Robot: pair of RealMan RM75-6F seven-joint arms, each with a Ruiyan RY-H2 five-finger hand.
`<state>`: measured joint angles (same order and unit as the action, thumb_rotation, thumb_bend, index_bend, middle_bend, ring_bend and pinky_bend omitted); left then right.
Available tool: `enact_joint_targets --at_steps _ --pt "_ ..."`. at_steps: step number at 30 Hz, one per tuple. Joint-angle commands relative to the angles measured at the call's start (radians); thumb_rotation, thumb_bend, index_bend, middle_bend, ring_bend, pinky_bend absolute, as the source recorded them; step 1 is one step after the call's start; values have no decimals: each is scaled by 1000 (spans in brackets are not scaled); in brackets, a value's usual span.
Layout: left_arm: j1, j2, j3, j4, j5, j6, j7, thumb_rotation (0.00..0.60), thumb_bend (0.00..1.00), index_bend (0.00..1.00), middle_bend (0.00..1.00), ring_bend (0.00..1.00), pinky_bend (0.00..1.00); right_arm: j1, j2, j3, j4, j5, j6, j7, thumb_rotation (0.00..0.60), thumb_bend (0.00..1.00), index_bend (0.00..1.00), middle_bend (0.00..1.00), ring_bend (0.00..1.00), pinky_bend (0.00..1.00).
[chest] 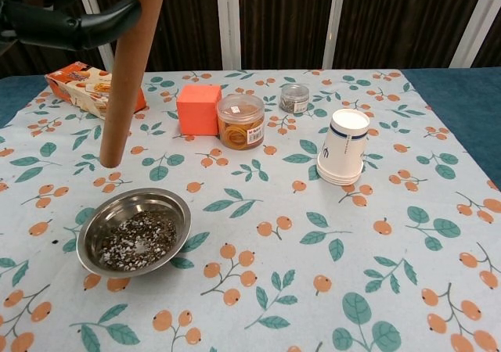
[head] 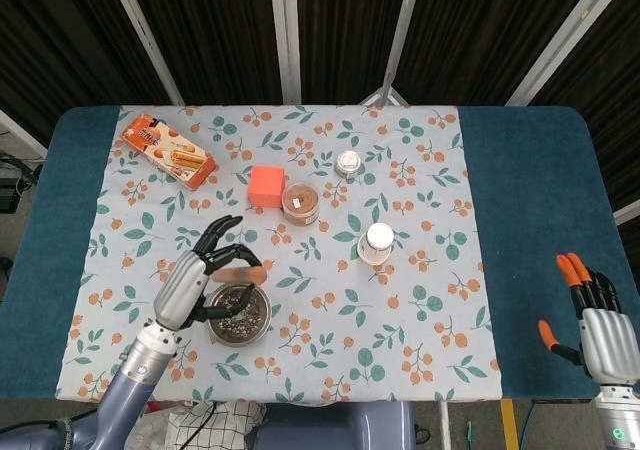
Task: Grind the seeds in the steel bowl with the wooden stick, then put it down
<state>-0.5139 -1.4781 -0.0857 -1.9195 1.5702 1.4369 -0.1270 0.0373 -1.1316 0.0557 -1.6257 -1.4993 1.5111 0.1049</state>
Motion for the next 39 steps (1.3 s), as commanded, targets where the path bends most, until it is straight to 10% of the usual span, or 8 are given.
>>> enact_joint_targets --at_steps 1,17,39 --pt "41 -53 57 87 97 69 -155 600 842 533 530 84 18 -1 -2 0 1 -2 2 -3 600 367 0 0 0 0" --pt "66 -148 110 339 169 123 -515 600 841 552 548 102 49 1 -6 -1 4 -8 -2 -14 600 367 0 0 0 0" --pt "83 -207 113 484 136 103 -659 600 841 559 555 102 67 0 -8 -3 5 -11 -3 -18 600 367 0 0 0 0"
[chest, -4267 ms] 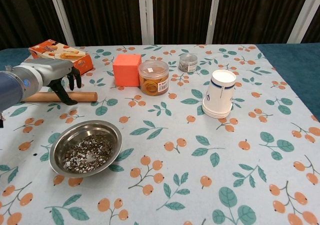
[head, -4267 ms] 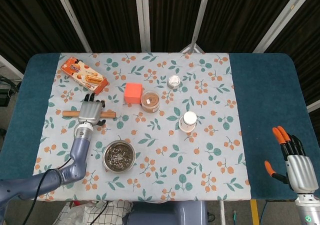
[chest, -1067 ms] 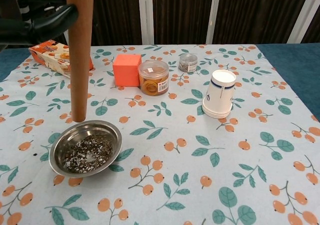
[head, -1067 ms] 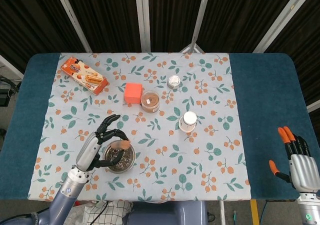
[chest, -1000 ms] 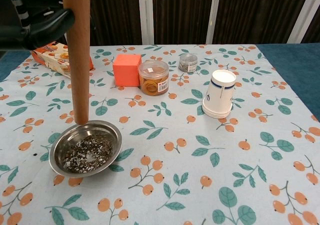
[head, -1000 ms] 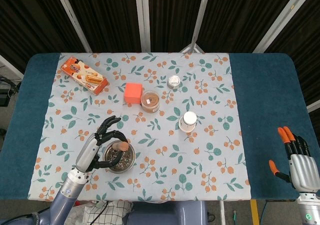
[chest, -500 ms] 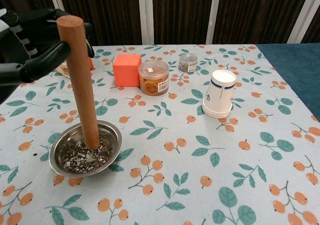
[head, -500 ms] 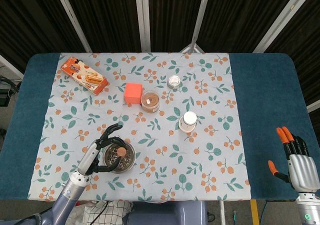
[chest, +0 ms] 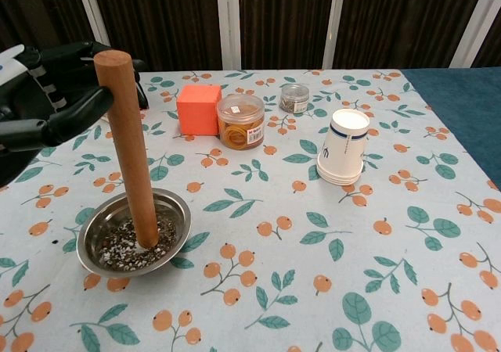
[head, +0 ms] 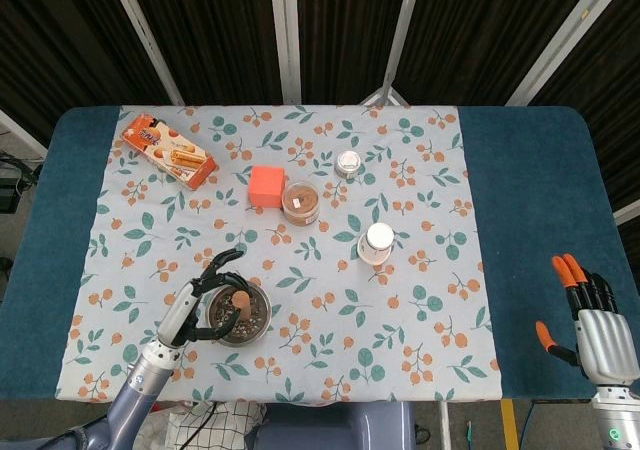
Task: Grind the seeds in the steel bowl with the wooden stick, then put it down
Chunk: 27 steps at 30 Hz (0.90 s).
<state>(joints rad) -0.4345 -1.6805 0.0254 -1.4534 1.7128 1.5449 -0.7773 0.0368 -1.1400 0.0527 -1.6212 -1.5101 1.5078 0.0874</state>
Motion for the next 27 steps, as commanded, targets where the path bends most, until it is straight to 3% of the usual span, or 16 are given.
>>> enact_joint_targets --at_steps 1,14,27 --pt "5 -7 2 26 -12 -8 -15 600 841 560 557 102 68 0 0 0 0 0 0 0 600 367 0 0 0 0" --pt "26 -28 17 106 -13 -5 -66 600 841 565 562 102 68 -1 -1 0 -2 -1 -1 -2 600 367 0 0 0 0" --pt "3 -10 -6 11 29 12 -49 600 841 566 564 102 68 -1 0 1 -3 -1 1 2 600 366 0 0 0 0"
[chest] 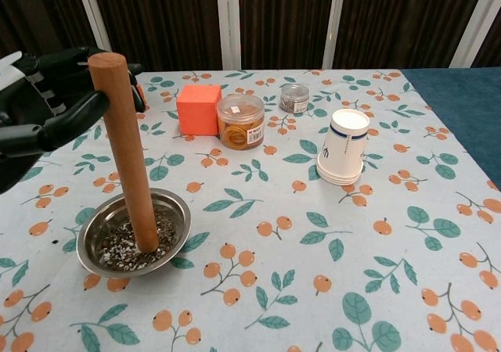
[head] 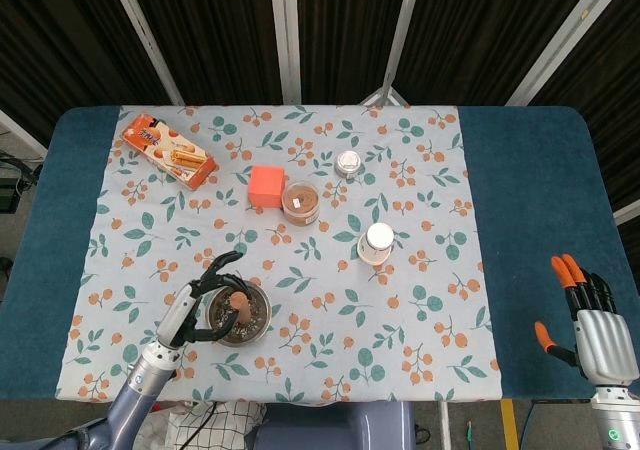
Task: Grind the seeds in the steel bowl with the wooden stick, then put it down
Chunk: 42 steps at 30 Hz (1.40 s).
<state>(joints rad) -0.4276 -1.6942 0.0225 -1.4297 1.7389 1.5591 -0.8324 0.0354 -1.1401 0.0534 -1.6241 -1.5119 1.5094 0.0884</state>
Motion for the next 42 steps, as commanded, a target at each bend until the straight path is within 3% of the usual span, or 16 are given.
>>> enact_joint_targets --at_steps 1,42 --pt "-5 5 -5 -20 5 -3 10 600 841 566 564 102 68 0 1 0 1 0 0 3 600 366 0 0 0 0" --pt "12 -15 15 86 -17 -26 -16 600 841 576 570 102 75 1 -3 -5 1 -12 0 -4 600 367 0 0 0 0"
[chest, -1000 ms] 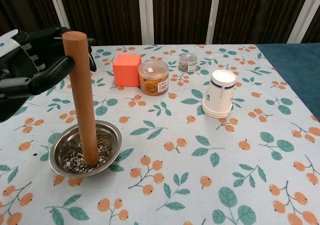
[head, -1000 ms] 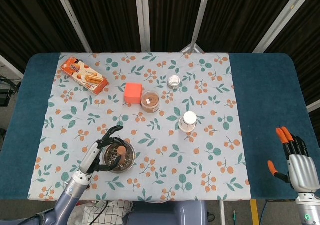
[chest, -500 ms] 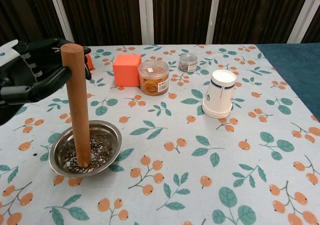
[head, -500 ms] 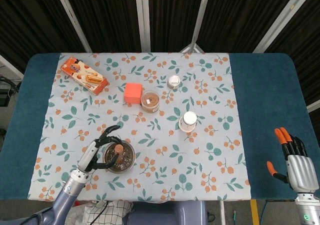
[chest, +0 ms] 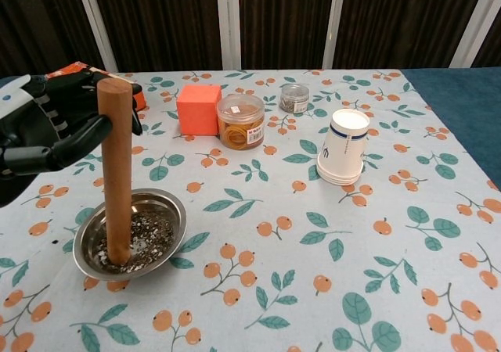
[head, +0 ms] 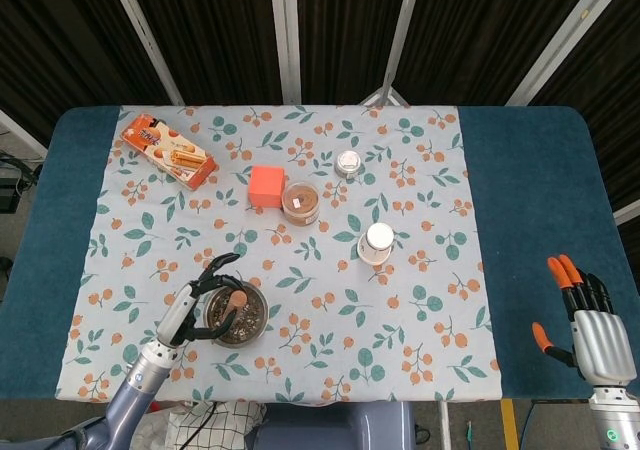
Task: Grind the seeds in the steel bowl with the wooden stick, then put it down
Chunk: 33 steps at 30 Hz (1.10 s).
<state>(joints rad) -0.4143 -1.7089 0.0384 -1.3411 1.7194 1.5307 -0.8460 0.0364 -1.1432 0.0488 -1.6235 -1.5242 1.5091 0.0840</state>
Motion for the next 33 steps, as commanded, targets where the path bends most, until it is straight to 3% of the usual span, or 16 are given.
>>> enact_joint_targets --at_steps 1,17,28,33 --pt "-2 0 -2 -6 6 5 -2 600 841 576 570 102 75 0 0 0 0 1 0 1 600 367 0 0 0 0" --pt "-35 61 -43 -169 58 28 113 600 841 576 570 102 75 -1 3 0 -1 0 0 13 600 367 0 0 0 0" --pt "-37 65 -49 -182 38 11 140 600 841 577 570 102 75 -2 4 -2 1 -4 3 13 600 366 0 0 0 0" --pt "-58 101 -87 -196 24 -14 220 600 841 577 570 102 75 -3 6 0 0 -1 4 15 600 367 0 0 0 0"
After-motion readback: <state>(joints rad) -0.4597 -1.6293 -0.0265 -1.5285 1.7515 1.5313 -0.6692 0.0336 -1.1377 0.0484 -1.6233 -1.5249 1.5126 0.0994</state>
